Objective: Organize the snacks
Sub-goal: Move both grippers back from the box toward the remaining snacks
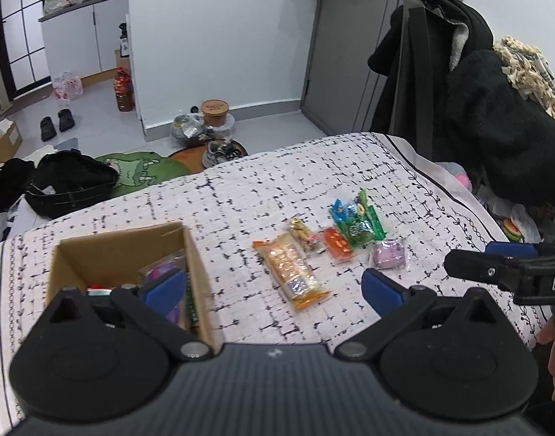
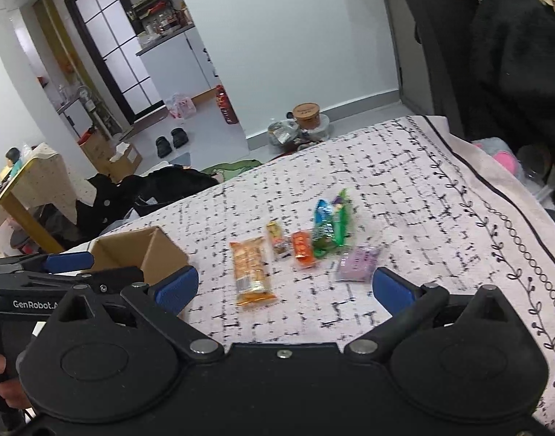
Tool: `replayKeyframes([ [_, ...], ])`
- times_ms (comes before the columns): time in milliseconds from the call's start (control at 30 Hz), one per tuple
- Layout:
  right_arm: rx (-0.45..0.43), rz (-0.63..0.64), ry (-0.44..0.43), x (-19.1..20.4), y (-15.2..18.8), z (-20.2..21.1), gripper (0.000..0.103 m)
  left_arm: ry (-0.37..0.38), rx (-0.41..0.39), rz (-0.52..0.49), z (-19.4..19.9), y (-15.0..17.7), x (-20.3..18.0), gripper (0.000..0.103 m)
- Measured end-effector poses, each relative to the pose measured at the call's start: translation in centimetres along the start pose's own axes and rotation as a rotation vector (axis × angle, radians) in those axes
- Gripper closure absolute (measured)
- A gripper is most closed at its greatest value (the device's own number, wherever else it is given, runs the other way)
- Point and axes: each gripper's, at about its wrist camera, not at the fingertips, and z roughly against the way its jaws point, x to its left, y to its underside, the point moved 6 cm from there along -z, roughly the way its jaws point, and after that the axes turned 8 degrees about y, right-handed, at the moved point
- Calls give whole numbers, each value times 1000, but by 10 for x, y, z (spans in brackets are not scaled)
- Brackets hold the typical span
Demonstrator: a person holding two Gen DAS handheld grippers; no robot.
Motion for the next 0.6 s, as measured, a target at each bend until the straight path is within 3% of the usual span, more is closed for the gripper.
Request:
replayKeyframes([
  [200, 7, 18, 25, -15, -3, -7, 1, 27, 11, 14, -22, -6, -9, 2],
  [333, 25, 22, 25, -22, -5, -16, 12, 58, 16, 26, -37, -12, -16, 2],
  [600, 86, -11, 49, -34, -2, -48, 22, 57, 56, 54, -75, -12, -18, 11],
])
